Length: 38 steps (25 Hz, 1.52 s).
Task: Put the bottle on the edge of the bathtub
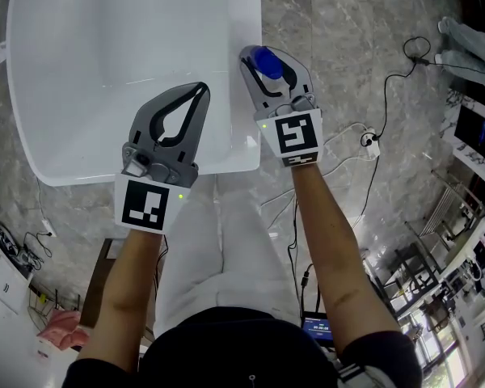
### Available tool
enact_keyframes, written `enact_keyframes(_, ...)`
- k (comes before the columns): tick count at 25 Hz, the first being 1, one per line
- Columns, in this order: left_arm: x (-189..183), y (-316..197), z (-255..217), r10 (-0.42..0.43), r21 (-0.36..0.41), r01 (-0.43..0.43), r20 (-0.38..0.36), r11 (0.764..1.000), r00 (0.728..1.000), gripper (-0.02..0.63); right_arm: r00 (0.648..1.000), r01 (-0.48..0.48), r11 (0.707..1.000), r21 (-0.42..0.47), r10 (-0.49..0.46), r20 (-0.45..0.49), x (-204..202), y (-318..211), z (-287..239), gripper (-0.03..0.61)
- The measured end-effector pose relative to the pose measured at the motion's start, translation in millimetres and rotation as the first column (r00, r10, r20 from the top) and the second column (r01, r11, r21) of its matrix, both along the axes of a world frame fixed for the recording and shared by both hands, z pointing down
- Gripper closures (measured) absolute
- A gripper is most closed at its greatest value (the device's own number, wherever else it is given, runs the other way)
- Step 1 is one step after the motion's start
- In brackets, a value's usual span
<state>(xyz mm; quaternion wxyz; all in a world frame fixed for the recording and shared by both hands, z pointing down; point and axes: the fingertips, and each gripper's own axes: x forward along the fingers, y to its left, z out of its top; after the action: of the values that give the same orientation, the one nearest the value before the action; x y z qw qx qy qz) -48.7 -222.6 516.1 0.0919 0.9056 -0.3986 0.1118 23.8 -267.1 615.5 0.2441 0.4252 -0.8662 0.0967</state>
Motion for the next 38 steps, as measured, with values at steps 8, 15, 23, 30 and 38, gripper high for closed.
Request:
enact_keyframes(8,-1,2,1,-0.005,0.0,0.005,0.003,1.0,1.0,0.611,1.0,-0.005,1.0,-0.01,0.005,0.012,0,2,5,0.423)
enact_keyframes(15,-2,4,4,-0.007,-0.006,0.007,0.003,1.0,1.0,0.611,0.999,-0.027,1.0,-0.006,0.027,0.028,2,-1,5,0.423)
enact_keyframes(23,-6,10,4,-0.006,-0.012,0.006,0.005,1.0,1.0,0.611,0.996,-0.054,0.998,-0.021,0.055,0.064,3,-3,9,0.42)
enact_keyframes(30,-4,10,0,-0.001,-0.008,0.001,0.011,1.0,1.0,0.611,0.995,-0.07,0.997,-0.034,0.073,0.075,3,-2,7,0.39)
enact_keyframes(38,1,10,-18,0.011,0.013,-0.011,0.011,1.0,1.0,0.611,0.991,-0.095,0.995,0.002,0.094,0.094,3,-5,-23,0.364)
